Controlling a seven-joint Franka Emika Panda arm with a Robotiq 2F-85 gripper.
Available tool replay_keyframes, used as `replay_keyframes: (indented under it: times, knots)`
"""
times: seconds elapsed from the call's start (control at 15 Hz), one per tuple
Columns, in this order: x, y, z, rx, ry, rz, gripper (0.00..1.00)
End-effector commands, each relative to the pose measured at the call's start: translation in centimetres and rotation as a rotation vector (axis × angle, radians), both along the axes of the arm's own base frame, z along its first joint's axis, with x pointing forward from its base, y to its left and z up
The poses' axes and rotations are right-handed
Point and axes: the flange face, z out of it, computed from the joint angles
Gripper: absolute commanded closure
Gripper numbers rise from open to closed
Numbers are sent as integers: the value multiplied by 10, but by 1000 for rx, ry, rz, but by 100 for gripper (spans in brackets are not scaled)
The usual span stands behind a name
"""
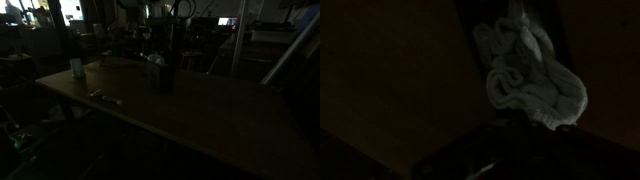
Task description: Shove the cloth into the black box
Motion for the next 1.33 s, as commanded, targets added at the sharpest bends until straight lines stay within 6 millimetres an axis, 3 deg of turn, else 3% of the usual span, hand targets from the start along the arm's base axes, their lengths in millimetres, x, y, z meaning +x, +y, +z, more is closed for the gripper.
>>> replay_keyframes:
  times: [0.0, 1.27]
  knots:
    - [-11, -4, 5, 17, 8, -26, 100]
    - [-48, -25, 12, 67, 17, -127, 100]
